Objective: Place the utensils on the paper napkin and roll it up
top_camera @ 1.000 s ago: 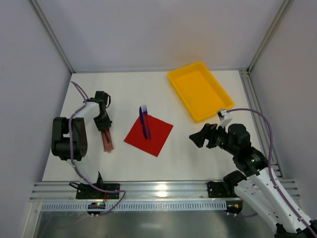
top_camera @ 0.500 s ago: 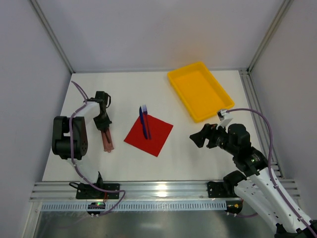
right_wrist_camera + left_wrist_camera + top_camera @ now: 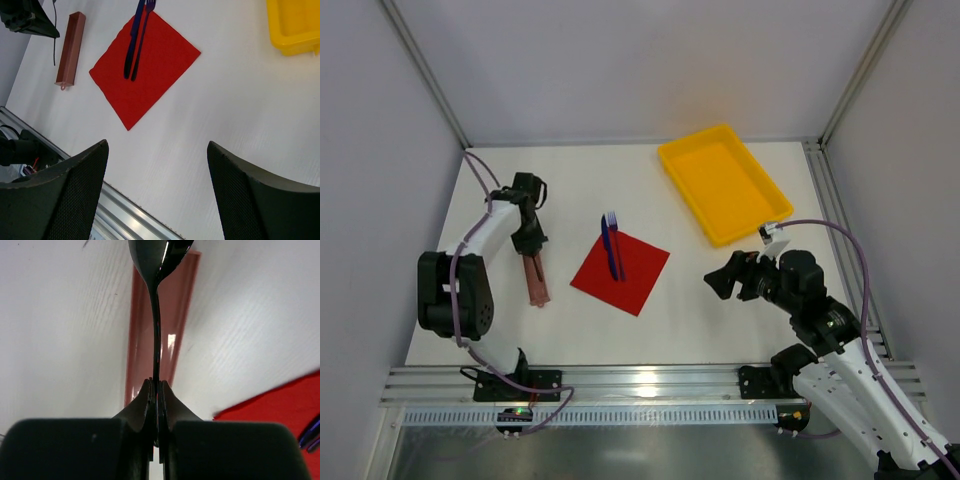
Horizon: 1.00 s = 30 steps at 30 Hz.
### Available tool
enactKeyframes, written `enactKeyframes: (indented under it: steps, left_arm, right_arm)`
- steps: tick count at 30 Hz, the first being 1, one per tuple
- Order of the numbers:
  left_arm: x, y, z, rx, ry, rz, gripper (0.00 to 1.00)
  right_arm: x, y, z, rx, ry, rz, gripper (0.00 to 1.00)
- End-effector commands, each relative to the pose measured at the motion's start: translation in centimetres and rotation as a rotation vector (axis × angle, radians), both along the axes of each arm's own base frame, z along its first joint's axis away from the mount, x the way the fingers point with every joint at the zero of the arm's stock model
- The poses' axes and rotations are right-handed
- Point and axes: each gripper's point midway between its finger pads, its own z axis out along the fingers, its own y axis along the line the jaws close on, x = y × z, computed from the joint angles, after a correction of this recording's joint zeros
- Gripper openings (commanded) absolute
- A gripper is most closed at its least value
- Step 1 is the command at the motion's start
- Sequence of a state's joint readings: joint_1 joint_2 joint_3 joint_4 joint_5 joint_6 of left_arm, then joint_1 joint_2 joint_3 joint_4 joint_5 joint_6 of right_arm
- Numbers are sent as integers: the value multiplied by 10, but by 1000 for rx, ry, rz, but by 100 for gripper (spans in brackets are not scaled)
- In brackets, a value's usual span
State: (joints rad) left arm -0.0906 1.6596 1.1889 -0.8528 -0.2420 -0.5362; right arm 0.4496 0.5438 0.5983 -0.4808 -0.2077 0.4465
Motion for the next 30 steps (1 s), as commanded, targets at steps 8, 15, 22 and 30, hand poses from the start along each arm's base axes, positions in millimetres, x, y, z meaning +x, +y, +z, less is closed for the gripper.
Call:
enactKeyframes:
  steps: [8, 15, 22, 30]
  left_arm:
    - [13, -141, 46, -138, -151, -263, 0]
    - [37, -222, 35, -275, -177, -316, 0]
    - [45, -229, 3, -244, -127, -295, 0]
    - [53, -230, -12, -208, -104, -273, 0]
  right_arm:
    - [2, -9, 4, -37, -11, -37, 80]
    - [2, -8, 5, -15, 7, -52, 80]
    - [3, -12, 8, -35, -2, -62, 80]
    - [3, -12, 7, -44, -7, -57, 80]
